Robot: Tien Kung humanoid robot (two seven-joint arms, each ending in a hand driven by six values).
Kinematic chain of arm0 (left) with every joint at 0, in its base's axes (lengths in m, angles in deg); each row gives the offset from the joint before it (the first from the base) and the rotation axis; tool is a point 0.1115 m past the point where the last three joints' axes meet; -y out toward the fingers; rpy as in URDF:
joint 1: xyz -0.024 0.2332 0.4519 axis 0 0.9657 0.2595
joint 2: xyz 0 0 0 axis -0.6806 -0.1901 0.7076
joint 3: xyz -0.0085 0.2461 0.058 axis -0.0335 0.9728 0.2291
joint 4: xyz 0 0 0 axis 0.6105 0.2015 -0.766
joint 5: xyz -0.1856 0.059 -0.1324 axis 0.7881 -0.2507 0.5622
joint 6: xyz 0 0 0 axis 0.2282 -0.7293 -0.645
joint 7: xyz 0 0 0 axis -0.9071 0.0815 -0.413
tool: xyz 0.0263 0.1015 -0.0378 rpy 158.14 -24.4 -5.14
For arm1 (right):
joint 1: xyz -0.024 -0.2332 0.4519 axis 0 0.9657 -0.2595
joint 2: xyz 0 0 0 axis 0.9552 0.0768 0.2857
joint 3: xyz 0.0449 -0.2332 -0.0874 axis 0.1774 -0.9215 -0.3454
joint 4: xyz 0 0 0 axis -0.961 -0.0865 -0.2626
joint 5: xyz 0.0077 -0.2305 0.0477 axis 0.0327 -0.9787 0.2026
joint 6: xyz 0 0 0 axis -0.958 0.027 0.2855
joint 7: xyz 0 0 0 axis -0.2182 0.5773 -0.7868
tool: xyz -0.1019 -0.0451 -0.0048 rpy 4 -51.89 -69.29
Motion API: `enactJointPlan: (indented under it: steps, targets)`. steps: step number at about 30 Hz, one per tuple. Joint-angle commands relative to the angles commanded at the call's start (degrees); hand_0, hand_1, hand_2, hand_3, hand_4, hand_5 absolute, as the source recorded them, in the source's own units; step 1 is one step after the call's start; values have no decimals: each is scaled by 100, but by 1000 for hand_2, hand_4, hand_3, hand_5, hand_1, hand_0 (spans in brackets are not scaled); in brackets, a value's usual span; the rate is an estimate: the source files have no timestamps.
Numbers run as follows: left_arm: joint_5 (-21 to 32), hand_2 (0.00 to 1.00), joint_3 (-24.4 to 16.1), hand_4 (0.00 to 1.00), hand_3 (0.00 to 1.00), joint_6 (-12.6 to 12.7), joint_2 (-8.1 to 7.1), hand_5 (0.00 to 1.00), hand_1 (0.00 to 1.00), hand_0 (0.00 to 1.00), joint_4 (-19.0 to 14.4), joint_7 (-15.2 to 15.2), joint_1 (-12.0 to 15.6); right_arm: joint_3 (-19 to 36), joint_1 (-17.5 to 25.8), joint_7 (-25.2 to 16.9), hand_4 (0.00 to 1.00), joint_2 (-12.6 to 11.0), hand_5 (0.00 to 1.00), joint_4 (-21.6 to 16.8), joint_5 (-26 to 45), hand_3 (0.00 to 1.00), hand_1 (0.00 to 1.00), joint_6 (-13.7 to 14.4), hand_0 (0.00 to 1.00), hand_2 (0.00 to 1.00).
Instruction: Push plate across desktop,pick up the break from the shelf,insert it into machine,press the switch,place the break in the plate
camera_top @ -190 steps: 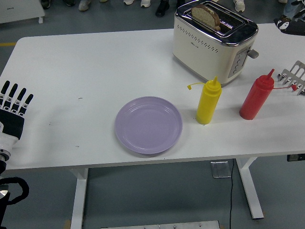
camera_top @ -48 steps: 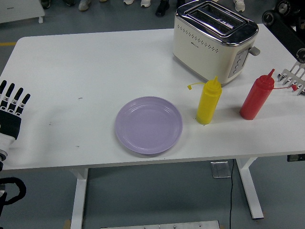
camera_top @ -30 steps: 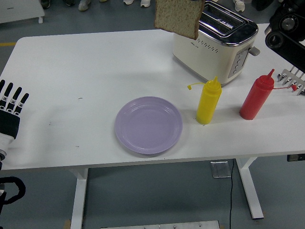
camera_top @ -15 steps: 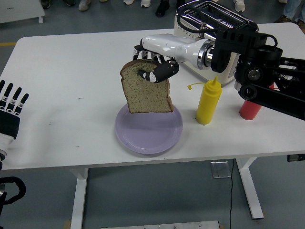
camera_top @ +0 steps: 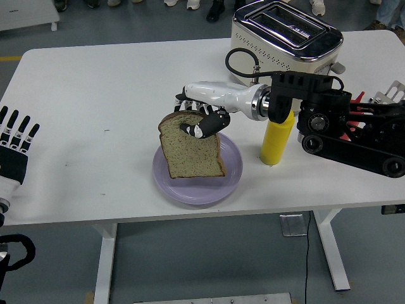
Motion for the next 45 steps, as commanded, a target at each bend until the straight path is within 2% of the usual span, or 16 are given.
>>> enactJointPlan:
  steps: [10, 11, 16, 17, 22, 23, 28, 29, 34, 35, 40, 41, 45]
  targets:
    - [0, 916, 19, 637, 861, 1, 9, 998, 859, 809, 3, 2, 15, -25, 155, -75, 209, 127, 37, 366, 283, 461, 282, 89, 256, 366]
    - [0, 916, 21, 637, 861, 1, 9, 998, 859, 809, 2, 2, 19, -25, 168, -89, 265, 145, 49, 417, 336, 491, 377, 103, 308, 430]
    - [-2, 916, 26, 637, 861, 2, 10, 998, 859, 809, 1, 5, 23, -19, 199, -125, 265, 191, 49, 579, 477, 491, 377, 139, 308, 430]
    - [-2, 916, 28, 638, 861, 1, 10, 998, 858, 809, 0, 5, 23, -18, 205, -130, 314, 199, 96, 615, 499, 510, 435, 143, 296, 480]
    - [-2, 916, 25, 638, 861, 3, 8, 998, 858, 809, 0, 8, 24, -25, 226, -143, 314, 226, 96, 737, 573, 510, 435, 138, 296, 480]
    - [-2, 916, 24, 637, 860, 3, 8, 998, 859, 809, -1, 8, 23, -33, 227, -145, 389, 231, 164, 759, 587, 526, 462, 128, 361, 503]
    - [-1, 916, 22, 637, 860, 3, 9, 998, 859, 809, -2, 11, 14, -68, 221, -158, 389, 247, 164, 828, 572, 526, 462, 52, 361, 503]
    - [-1, 916, 22, 637, 860, 3, 9, 998, 859, 809, -2, 12, 13, -73, 220, -161, 537, 248, 251, 834, 564, 605, 584, 41, 490, 585]
    - [-1, 916, 14, 637, 860, 5, 11, 998, 859, 809, -1, 15, 8, -96, 213, -176, 537, 261, 251, 864, 412, 605, 584, -14, 490, 585]
    - [-2, 916, 13, 638, 860, 5, 11, 998, 859, 809, -1, 15, 6, -100, 211, -188, 646, 264, 315, 872, 374, 734, 708, -23, 640, 699]
    - [-2, 916, 6, 638, 860, 4, 11, 998, 859, 809, 0, 18, 4, -90, 207, -263, 646, 276, 315, 903, 286, 734, 708, 2, 640, 699]
    - [-2, 916, 5, 638, 859, 5, 11, 998, 859, 809, 1, 18, 4, -82, 207, -278, 708, 278, 364, 907, 276, 811, 774, 16, 716, 780]
    - [-3, 916, 5, 638, 859, 4, 12, 998, 859, 809, 1, 19, -1, -23, 202, -352, 708, 285, 364, 938, 225, 811, 774, 127, 716, 780]
